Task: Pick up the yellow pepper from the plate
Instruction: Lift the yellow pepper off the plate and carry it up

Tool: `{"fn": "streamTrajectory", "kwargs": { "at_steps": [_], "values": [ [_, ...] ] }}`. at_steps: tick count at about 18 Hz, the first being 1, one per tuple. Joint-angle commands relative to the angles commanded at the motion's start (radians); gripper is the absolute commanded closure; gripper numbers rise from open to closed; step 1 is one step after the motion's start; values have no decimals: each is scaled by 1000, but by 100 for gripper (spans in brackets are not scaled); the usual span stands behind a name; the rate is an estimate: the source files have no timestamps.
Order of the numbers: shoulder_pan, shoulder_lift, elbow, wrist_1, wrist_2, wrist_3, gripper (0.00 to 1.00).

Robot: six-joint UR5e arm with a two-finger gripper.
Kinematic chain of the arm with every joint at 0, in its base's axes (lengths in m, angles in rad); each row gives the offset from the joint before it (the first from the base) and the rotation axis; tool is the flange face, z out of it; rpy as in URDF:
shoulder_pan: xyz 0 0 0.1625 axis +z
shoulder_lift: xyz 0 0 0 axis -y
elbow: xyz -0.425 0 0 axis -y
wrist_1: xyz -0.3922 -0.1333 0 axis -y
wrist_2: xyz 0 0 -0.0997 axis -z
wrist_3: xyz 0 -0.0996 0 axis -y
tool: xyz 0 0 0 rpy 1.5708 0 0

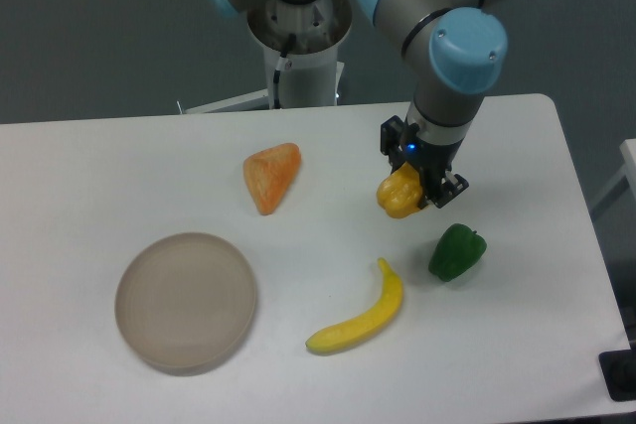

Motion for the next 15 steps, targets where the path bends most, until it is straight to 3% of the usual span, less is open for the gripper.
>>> {"fn": "streamTrajectory", "kwargs": {
  "at_steps": [15],
  "values": [
    [0, -9, -12, 5, 2, 28, 75]
  ]
}}
